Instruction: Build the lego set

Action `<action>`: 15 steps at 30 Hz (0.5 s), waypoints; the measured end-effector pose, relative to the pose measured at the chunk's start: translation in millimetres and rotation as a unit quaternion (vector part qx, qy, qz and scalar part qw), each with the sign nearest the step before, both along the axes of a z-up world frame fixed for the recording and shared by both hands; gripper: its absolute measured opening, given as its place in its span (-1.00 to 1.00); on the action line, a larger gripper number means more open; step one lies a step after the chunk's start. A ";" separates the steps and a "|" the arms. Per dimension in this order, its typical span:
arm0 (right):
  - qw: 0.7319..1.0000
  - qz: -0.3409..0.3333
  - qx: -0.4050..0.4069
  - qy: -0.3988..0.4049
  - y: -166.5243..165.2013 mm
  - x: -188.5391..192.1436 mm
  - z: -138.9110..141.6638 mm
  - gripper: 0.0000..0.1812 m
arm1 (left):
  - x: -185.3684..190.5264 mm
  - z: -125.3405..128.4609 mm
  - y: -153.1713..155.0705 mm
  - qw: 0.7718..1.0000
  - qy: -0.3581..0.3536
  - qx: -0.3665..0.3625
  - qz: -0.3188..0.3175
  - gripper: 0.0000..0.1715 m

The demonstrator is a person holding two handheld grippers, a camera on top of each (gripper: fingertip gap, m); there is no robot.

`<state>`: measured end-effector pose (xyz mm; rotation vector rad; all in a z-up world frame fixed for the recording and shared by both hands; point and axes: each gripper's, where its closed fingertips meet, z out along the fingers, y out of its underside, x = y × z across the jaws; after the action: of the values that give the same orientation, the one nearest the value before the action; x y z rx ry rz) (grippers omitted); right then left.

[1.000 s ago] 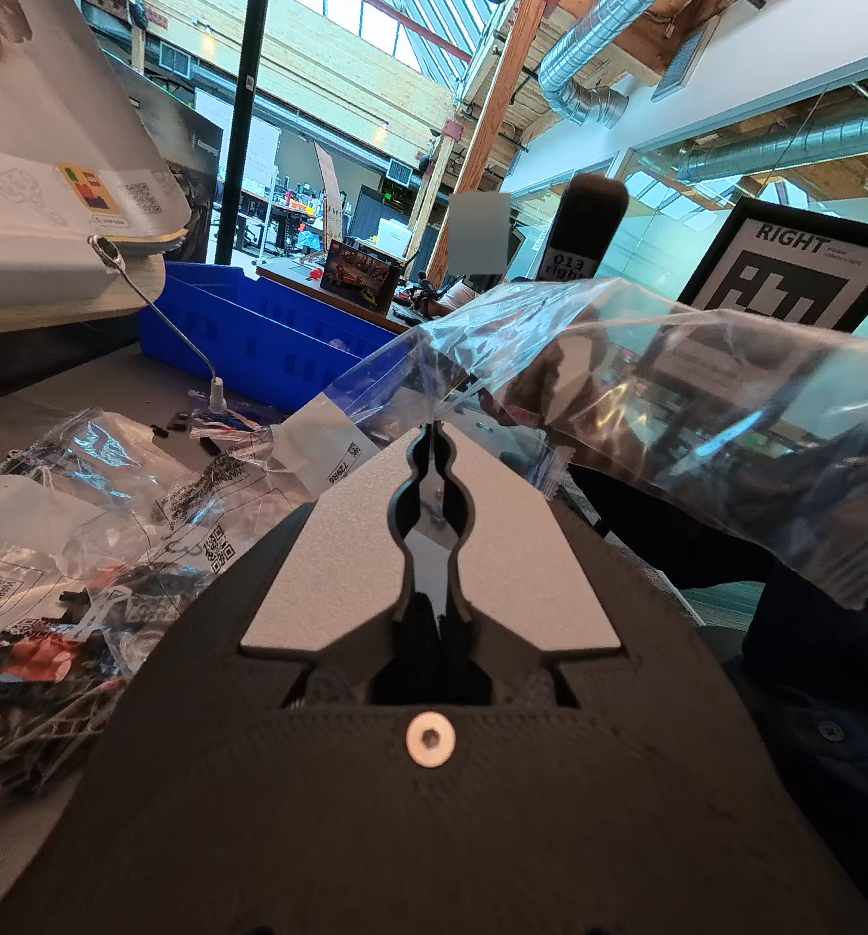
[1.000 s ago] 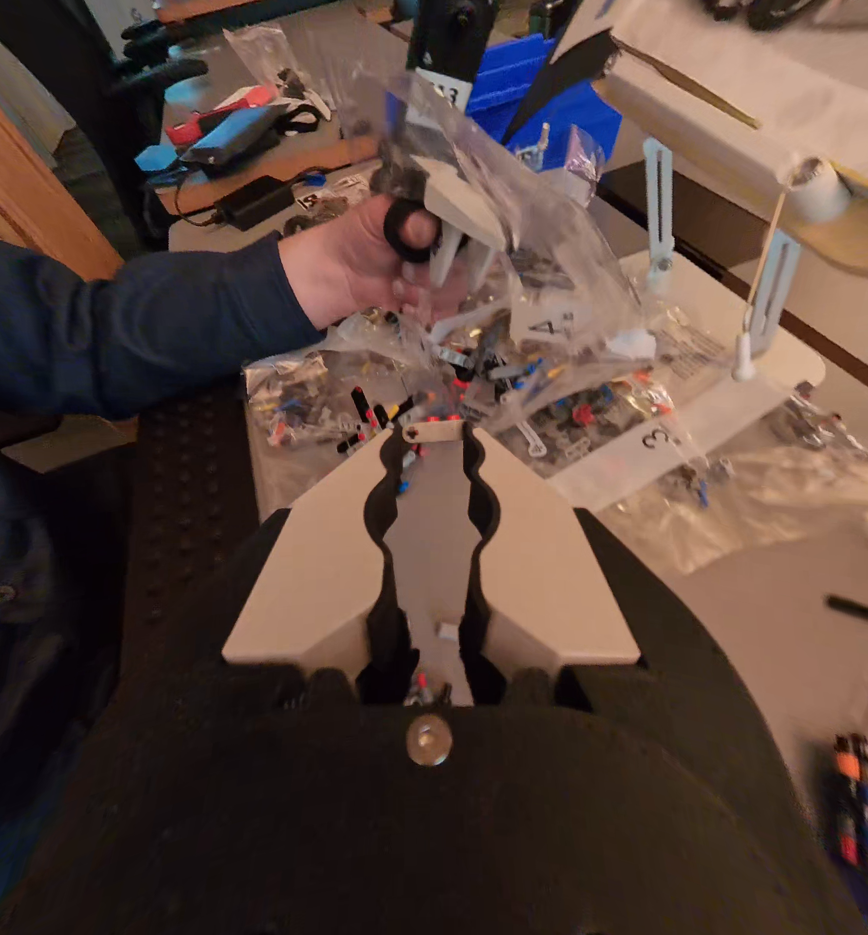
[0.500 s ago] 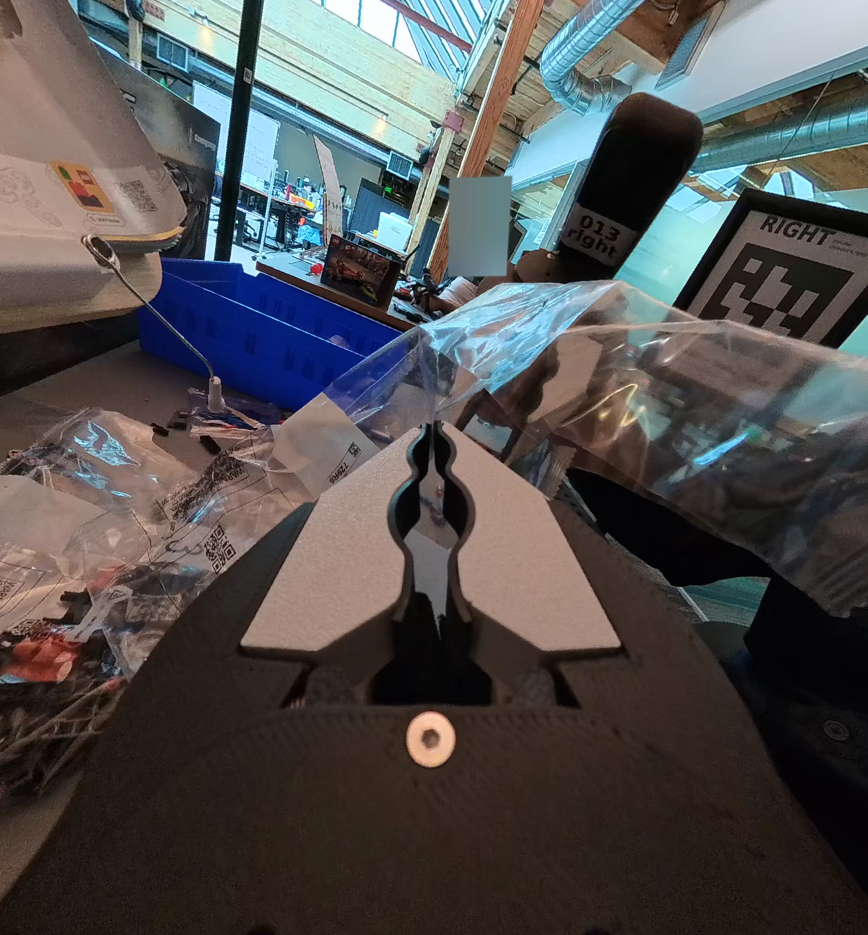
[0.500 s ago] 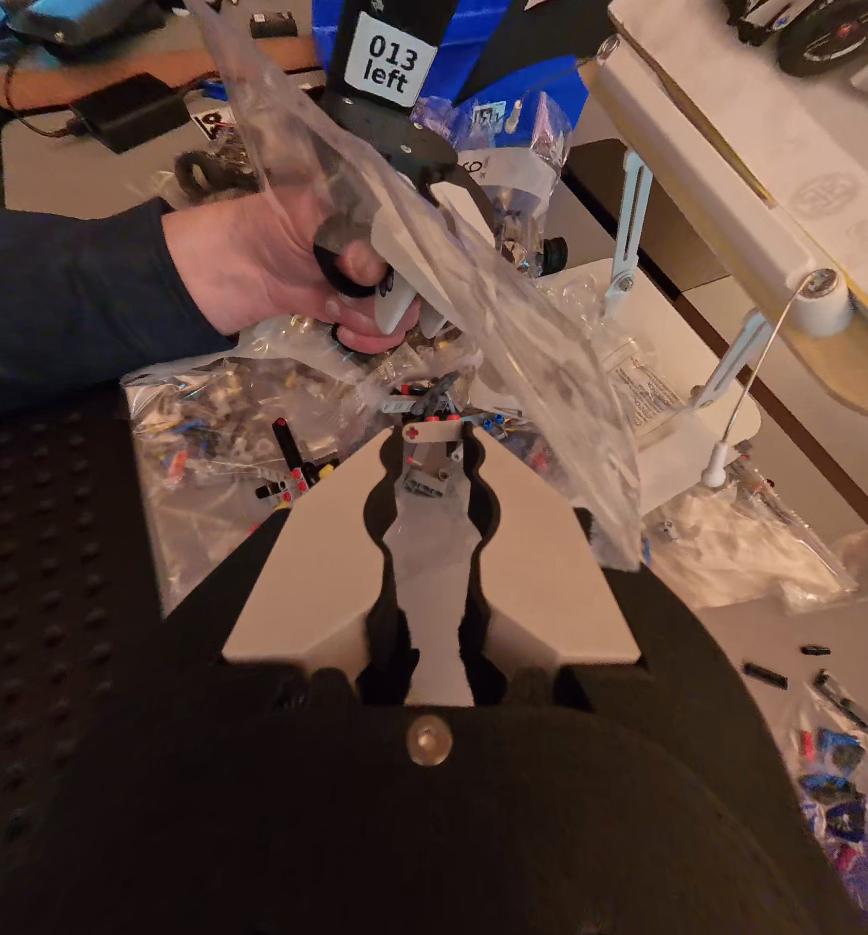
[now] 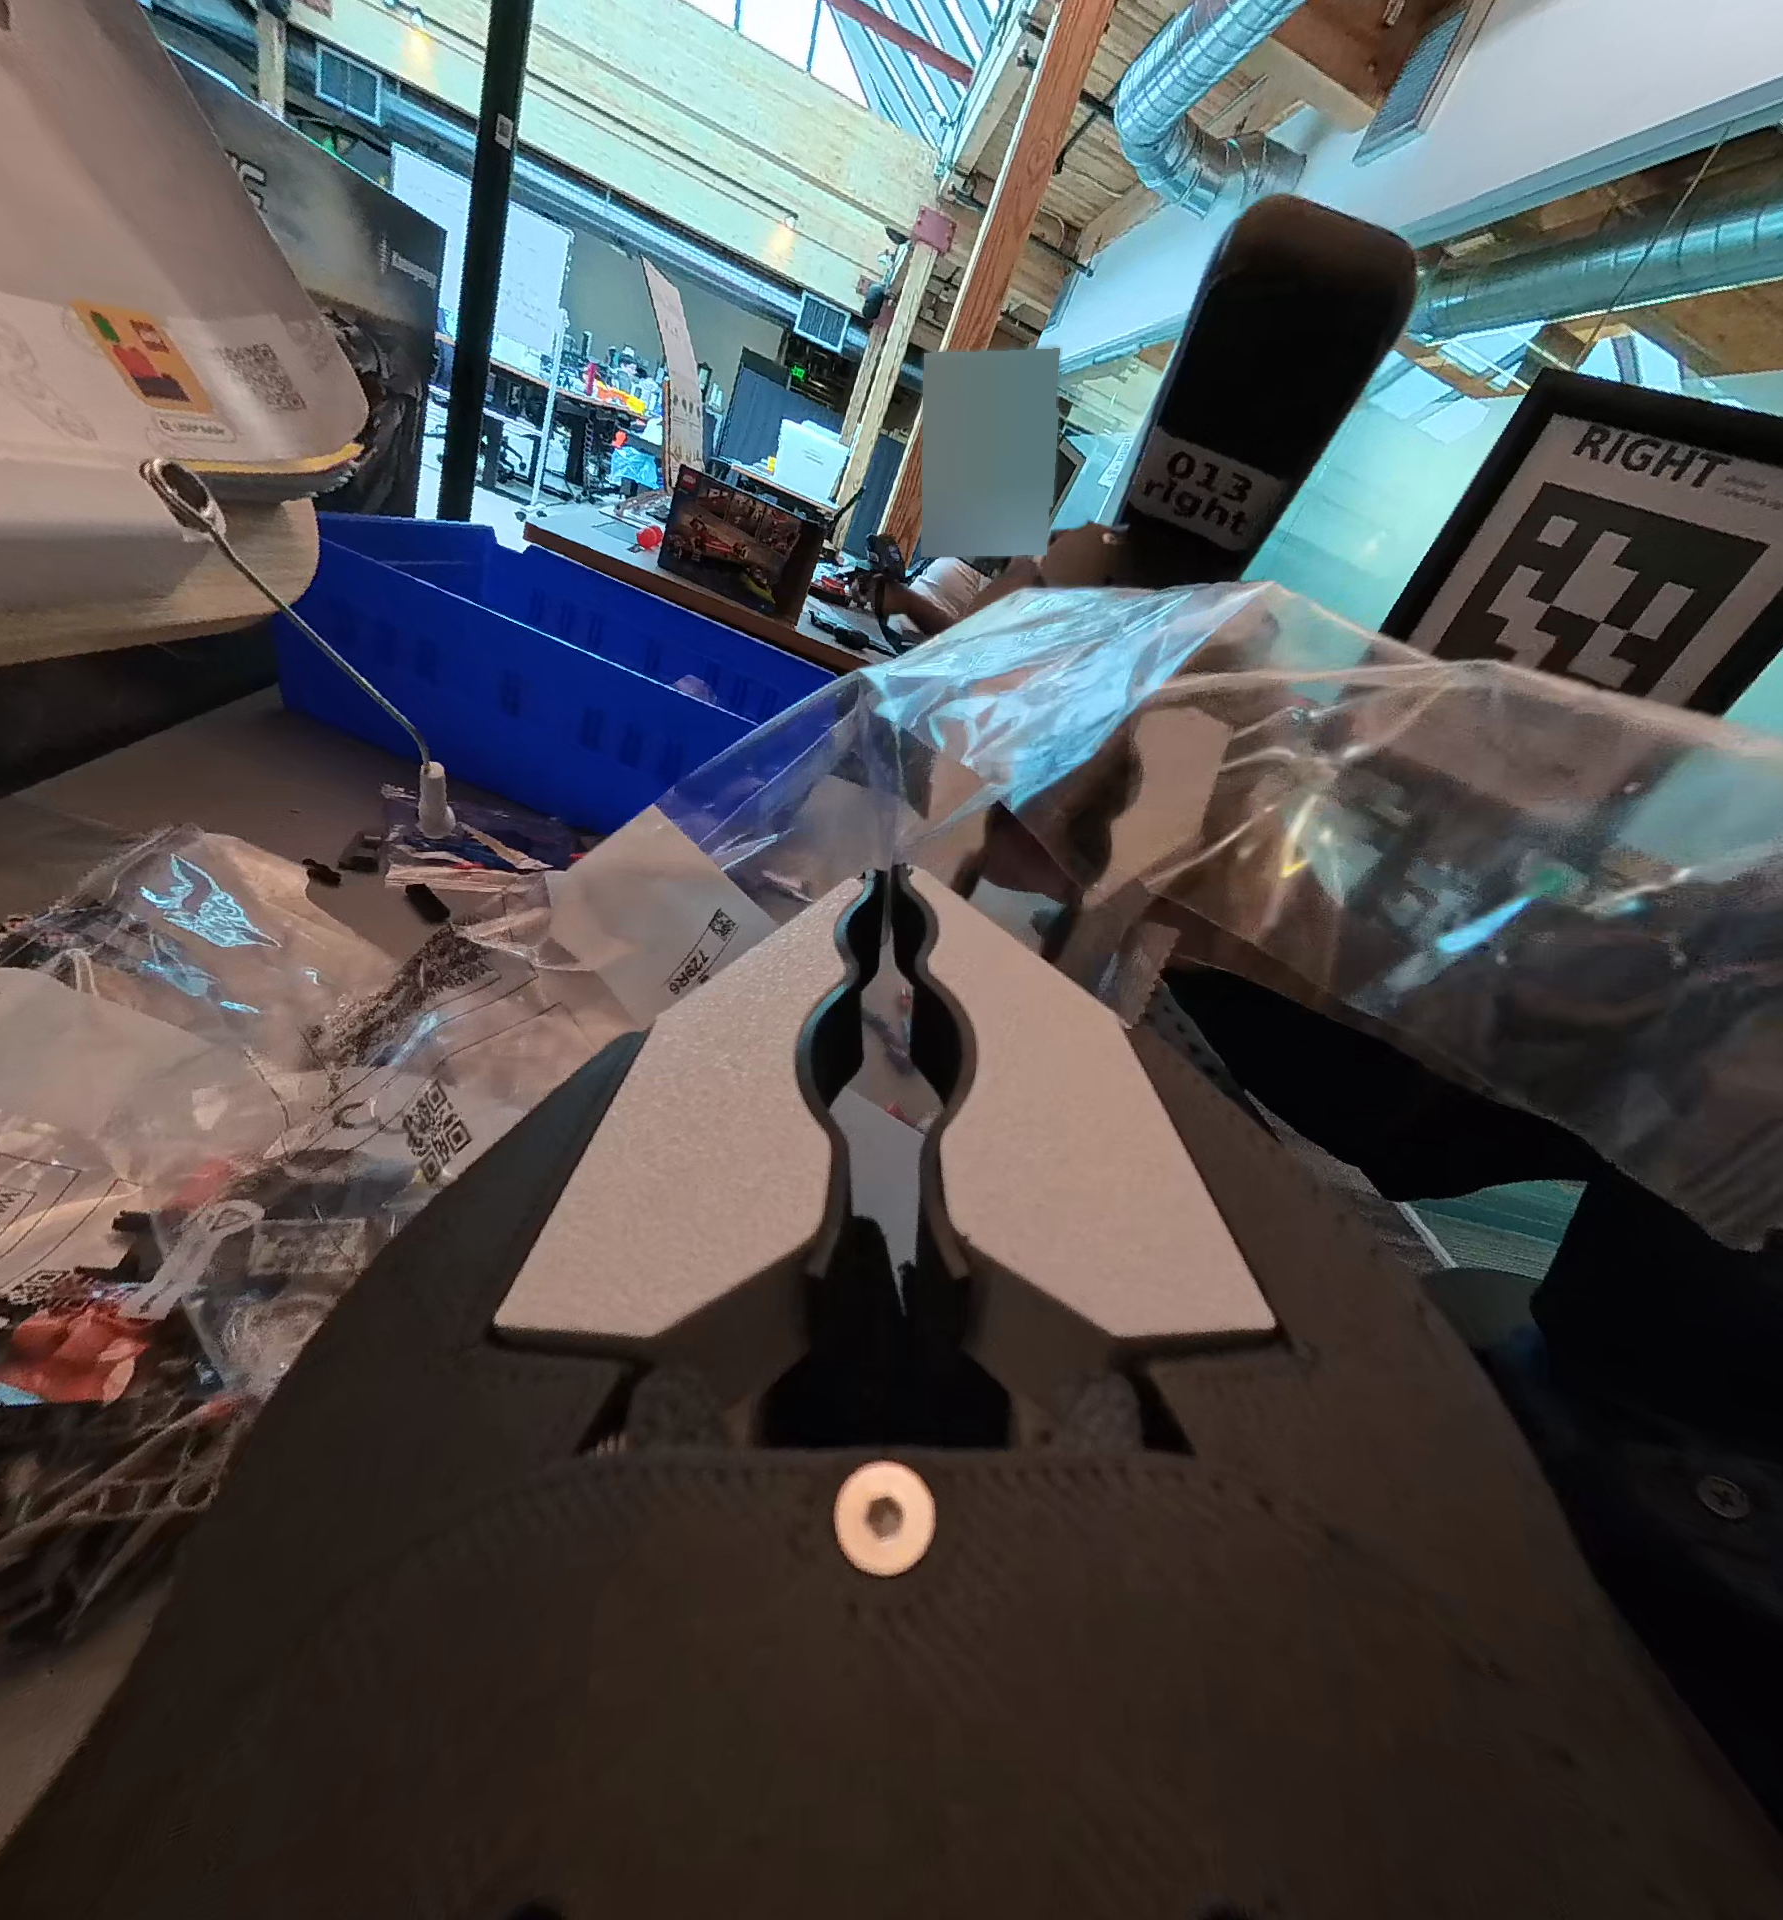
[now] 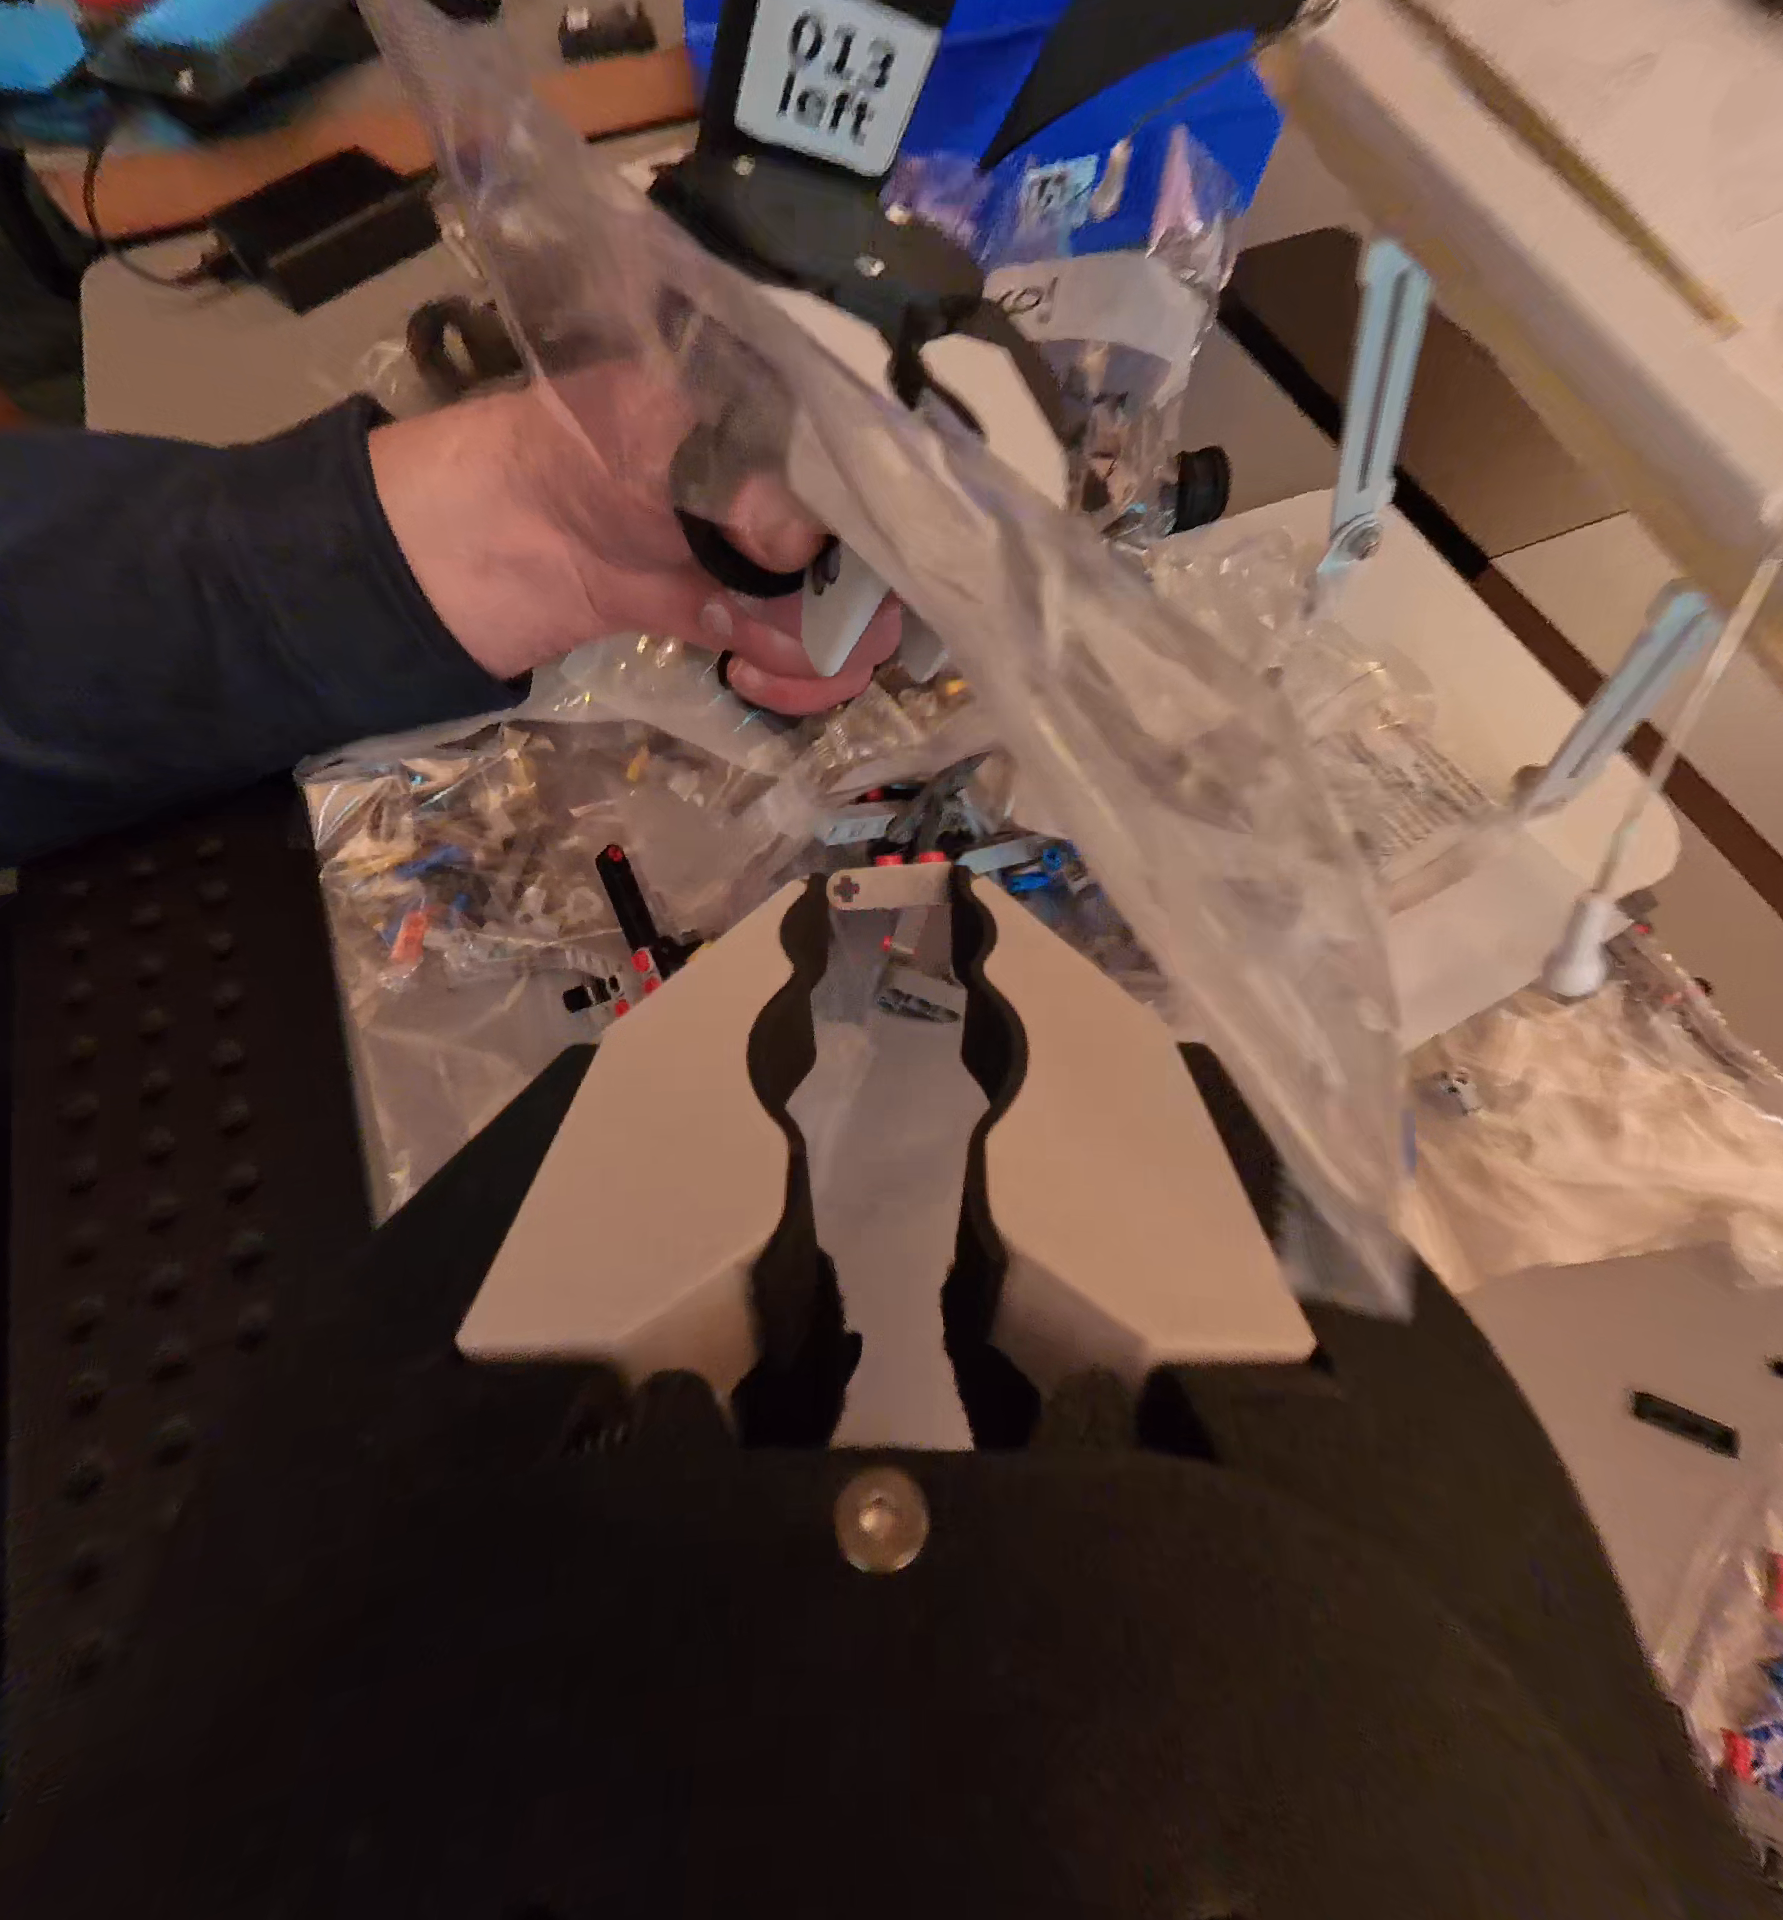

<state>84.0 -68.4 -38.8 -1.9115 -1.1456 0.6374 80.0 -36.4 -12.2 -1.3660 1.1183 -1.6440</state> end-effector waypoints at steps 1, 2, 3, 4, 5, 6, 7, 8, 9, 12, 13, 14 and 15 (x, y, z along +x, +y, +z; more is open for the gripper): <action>1.000 0.010 -0.005 -0.008 -3.2 -3.9 -3.9 -0.77 | -0.4 -0.1 0.2 1.000 0.000 0.000 0.000 -1.00; 1.000 0.021 -0.008 -0.015 -6.4 -7.6 -7.5 -0.77 | -0.6 -0.2 0.6 1.000 0.001 0.000 0.001 -1.00; 0.999 0.030 -0.011 -0.022 -9.7 -10.9 -10.8 -0.77 | -0.9 -0.4 1.0 1.000 0.001 0.000 0.002 -1.00; 0.999 0.037 -0.013 -0.029 -12.1 -13.7 -13.6 -0.77 | -0.9 -0.7 1.2 1.000 0.001 0.000 0.002 -1.00; 0.998 0.045 -0.017 -0.032 -15.1 -16.7 -15.8 -0.77 | -0.7 -1.0 1.2 1.000 0.002 0.000 0.002 -1.00; 0.998 0.055 -0.023 -0.032 -19.1 -20.0 -17.1 -0.77 | -0.5 -1.2 0.9 1.000 0.002 0.000 0.001 -1.00; 0.997 0.060 -0.023 -0.031 -20.6 -22.2 -17.1 -0.77 | -0.2 -1.5 0.4 1.000 0.003 0.001 -0.001 -1.00; 0.997 0.062 -0.021 -0.027 -20.8 -23.8 -15.5 -0.77 | -0.1 -1.5 0.3 1.000 0.003 0.001 -0.001 -1.00; 0.997 0.066 -0.022 -0.018 -21.4 -25.1 -12.9 -0.77 | -0.3 -1.0 0.1 1.000 0.002 0.001 -0.001 -1.00; 0.998 0.055 -0.019 0.004 -15.7 -23.0 -4.9 -0.77 | -1.3 0.4 0.5 1.000 0.000 0.001 0.001 -1.00; 0.999 0.046 -0.016 0.004 -12.3 -20.8 -3.8 -0.77 | -1.3 0.3 0.7 1.000 0.000 0.001 0.001 -0.99; 0.999 0.036 -0.012 0.000 -8.7 -18.5 -4.0 -0.77 | -1.3 0.1 0.7 1.000 0.001 0.001 0.001 -0.99; 1.000 0.026 -0.010 -0.010 -5.2 -15.8 -6.1 -0.77 | -1.2 0.0 0.5 1.000 0.001 0.001 0.001 -0.99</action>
<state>68.2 -73.6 -44.9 -1.9150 -1.2091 0.6610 78.8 -35.9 -12.2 -1.3669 1.1185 -1.6415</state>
